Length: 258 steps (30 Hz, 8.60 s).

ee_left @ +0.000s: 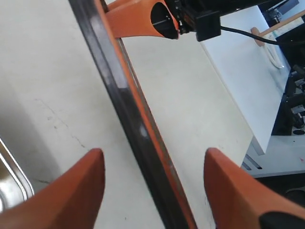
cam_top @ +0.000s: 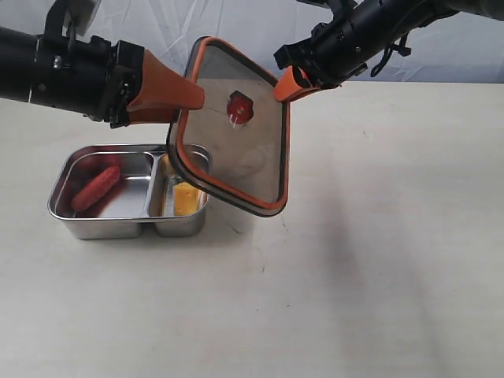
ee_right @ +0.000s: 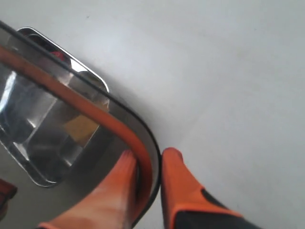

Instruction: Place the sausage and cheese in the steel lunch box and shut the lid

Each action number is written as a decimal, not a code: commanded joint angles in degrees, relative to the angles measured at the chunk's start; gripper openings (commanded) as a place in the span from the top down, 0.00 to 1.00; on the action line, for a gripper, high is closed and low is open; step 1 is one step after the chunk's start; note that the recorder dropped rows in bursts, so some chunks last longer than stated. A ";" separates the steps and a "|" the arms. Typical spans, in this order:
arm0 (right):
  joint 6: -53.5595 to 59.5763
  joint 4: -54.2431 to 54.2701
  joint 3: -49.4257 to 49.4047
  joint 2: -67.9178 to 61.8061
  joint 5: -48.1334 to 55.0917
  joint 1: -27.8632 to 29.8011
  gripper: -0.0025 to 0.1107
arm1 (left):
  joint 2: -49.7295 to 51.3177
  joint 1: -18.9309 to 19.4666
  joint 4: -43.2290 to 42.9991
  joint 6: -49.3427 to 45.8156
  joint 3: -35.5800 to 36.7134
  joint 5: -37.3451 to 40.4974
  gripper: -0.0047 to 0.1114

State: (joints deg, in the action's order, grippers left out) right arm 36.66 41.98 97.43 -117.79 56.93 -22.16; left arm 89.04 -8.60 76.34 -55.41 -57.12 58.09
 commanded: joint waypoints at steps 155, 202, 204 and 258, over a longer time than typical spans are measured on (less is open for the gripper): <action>5.32 0.73 -0.08 10.22 7.32 8.43 0.60 | -2.07 -23.35 -162.80 98.42 23.05 -39.45 0.57; 6.85 2.29 -0.08 9.90 10.79 8.43 0.98 | -11.14 -13.80 -112.90 78.81 7.11 -15.48 0.96; 6.85 2.29 -0.08 9.38 10.70 8.43 0.98 | -14.25 -13.80 -104.77 73.54 8.30 -10.76 0.96; 6.85 3.40 -0.08 8.20 13.03 8.43 0.98 | 4.43 -13.80 -78.74 53.89 8.04 -17.80 0.96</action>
State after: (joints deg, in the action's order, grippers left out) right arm 43.54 45.19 97.43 -109.64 69.41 -14.11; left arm 92.46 -22.54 -1.81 -1.81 -48.36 41.89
